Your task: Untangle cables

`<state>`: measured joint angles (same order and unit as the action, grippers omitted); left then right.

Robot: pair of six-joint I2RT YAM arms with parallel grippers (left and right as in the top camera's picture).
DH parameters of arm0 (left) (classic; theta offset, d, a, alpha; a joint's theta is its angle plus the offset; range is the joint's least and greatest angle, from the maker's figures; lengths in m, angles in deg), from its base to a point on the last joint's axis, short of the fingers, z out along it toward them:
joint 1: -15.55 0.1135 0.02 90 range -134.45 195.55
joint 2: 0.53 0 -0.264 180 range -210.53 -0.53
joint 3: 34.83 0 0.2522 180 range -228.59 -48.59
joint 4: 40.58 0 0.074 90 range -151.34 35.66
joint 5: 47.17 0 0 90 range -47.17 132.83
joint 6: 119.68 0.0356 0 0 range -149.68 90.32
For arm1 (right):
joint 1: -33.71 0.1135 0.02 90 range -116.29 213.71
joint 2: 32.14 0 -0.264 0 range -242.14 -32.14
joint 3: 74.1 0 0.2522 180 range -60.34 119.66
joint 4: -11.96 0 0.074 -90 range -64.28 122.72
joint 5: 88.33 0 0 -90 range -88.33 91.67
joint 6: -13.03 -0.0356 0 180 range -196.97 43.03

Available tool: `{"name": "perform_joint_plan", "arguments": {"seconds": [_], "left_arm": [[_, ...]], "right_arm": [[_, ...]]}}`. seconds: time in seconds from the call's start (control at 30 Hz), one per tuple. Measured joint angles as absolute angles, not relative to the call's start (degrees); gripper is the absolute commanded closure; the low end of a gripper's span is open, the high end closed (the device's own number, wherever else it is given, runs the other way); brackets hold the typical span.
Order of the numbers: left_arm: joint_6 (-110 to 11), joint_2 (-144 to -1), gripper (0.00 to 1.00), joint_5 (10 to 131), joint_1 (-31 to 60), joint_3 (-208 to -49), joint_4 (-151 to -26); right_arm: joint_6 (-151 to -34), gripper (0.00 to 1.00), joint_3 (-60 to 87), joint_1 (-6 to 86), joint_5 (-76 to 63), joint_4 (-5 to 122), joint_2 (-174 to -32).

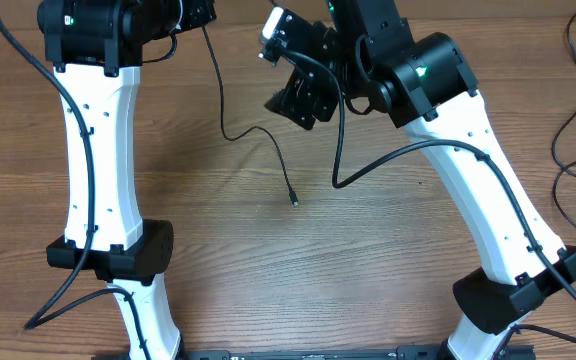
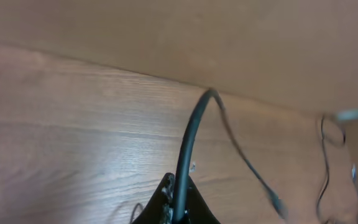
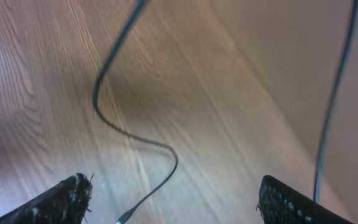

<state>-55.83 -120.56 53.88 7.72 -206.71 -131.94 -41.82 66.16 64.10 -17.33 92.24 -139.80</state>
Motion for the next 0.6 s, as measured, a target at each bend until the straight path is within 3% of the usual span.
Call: {"name": "perform_joint_plan", "arguments": {"seconds": [0.6], "left_arm": [[-66.91, -120.56, 0.96, 50.47, 7.13, -206.71, -132.4]], "right_arm": [[-38.23, 0.14, 52.87, 68.12, -23.63, 74.34, -141.26]]}}
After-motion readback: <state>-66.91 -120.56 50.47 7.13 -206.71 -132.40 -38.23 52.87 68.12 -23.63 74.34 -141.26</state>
